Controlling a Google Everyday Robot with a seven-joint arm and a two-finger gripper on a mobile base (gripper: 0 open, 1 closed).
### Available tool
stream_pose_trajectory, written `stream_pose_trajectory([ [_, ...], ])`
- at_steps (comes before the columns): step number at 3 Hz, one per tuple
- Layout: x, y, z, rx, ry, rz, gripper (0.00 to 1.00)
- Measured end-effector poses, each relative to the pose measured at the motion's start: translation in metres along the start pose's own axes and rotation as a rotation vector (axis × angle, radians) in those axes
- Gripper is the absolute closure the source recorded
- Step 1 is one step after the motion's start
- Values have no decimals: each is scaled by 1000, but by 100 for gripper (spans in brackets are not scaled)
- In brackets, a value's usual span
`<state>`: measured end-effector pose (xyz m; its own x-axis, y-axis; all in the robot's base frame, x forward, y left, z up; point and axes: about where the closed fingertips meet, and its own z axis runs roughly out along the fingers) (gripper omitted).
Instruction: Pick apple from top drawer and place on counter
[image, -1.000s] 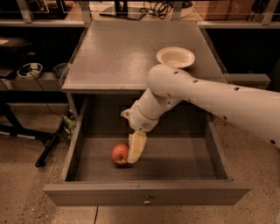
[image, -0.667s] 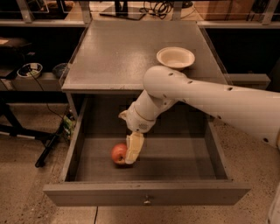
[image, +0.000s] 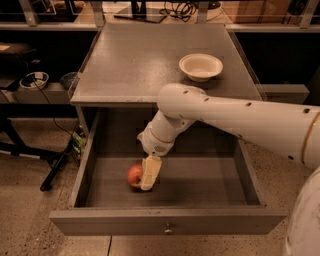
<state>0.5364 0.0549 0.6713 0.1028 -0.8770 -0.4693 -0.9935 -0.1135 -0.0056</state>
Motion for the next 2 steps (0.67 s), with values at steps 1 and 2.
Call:
stream_pose_trajectory([
  [1,0,0,0,0,0,0,0],
  [2,9,3,-3,41,-19,30,0],
])
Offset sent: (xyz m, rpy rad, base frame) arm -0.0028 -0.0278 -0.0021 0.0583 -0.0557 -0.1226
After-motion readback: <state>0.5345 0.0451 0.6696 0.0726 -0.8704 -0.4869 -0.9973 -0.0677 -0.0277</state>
